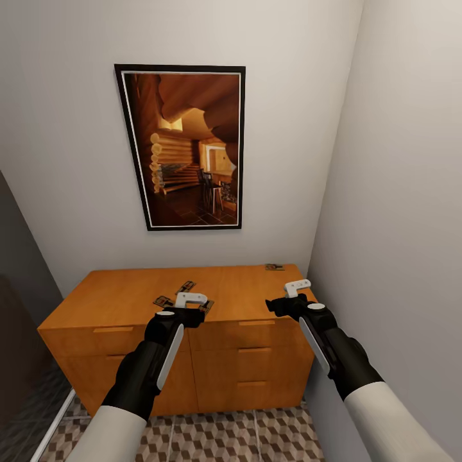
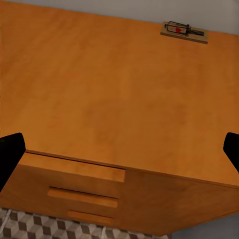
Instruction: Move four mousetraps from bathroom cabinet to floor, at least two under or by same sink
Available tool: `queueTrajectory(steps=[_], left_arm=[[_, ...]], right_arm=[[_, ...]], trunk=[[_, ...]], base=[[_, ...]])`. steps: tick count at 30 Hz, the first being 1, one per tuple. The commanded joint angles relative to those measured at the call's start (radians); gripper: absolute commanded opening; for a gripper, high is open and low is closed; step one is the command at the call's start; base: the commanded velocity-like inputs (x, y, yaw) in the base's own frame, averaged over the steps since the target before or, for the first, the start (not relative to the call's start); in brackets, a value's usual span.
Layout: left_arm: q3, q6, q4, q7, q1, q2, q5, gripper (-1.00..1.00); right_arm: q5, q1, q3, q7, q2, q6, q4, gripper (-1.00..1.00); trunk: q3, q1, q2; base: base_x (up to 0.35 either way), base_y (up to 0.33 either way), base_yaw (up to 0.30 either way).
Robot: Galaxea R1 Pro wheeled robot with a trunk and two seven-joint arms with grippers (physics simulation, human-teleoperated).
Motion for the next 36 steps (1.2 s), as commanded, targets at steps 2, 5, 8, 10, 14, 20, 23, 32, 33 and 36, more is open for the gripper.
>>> queueTrajectory(steps=[2, 5, 8, 10, 14, 20, 23, 32, 33, 36], left_arm=[[-0.001, 0.005, 0.000, 0.002, -0.001, 0.000, -0.004, 1.00], [-0.001, 0.005, 0.001, 0.002, -0.001, 0.000, -0.004, 1.00], [-0.001, 0.005, 0.001, 0.002, -0.001, 0.000, -0.004, 1.00], [-0.001, 0.005, 0.002, 0.002, -0.001, 0.000, -0.005, 1.00], [-0.001, 0.005, 0.003, 0.002, -0.001, 0.000, -0.005, 1.00], [-0.001, 0.005, 0.008, 0.002, -0.001, 0.000, -0.005, 1.00], [-0.002, 0.005, 0.012, 0.002, -0.001, 0.000, -0.005, 1.00], [-0.003, 0.005, 0.016, 0.002, -0.001, 0.000, -0.005, 1.00], [-0.003, 0.005, 0.017, 0.002, -0.001, 0.000, -0.005, 1.00], [-0.003, 0.005, 0.017, 0.002, -0.001, 0.000, -0.005, 1.00]], right_arm=[[-0.007, -0.001, 0.002, -0.002, -0.001, 0.005, -0.001, 1.00], [-0.007, -0.001, 0.001, -0.002, -0.001, 0.005, -0.001, 1.00], [-0.007, -0.001, 0.001, -0.001, -0.001, 0.005, -0.001, 1.00], [-0.007, -0.001, 0.002, -0.001, -0.001, 0.006, -0.001, 1.00], [-0.007, -0.001, 0.002, -0.002, -0.001, 0.006, -0.001, 1.00], [-0.009, -0.001, 0.001, -0.002, -0.001, 0.006, -0.001, 1.00], [-0.009, -0.001, 0.001, -0.002, -0.001, 0.006, -0.001, 1.00], [-0.009, -0.001, 0.001, -0.003, -0.001, 0.006, -0.001, 1.00], [-0.009, -0.002, 0.001, -0.003, -0.001, 0.006, -0.001, 1.00], [-0.009, -0.001, 0.001, -0.003, -0.001, 0.006, -0.001, 1.00]], trunk=[[-0.002, 0.001, -0.002], [-0.002, 0.001, -0.002], [-0.002, 0.001, -0.002], [-0.002, 0.001, -0.002], [-0.002, 0.001, -0.002], [-0.002, 0.001, -0.002], [-0.002, 0.001, -0.002], [-0.002, 0.001, -0.002], [-0.002, 0.001, -0.002], [-0.002, 0.001, -0.002]], base=[[0.000, 0.000, 0.000], [0.000, 0.000, 0.000], [0.000, 0.000, 0.000], [0.004, 0.000, 0.000], [0.084, -0.049, 0.000], [0.129, -0.098, 0.000], [0.049, -0.037, 0.000], [0.013, -0.010, 0.000], [0.003, -0.003, 0.000], [0.002, -0.002, 0.000]])
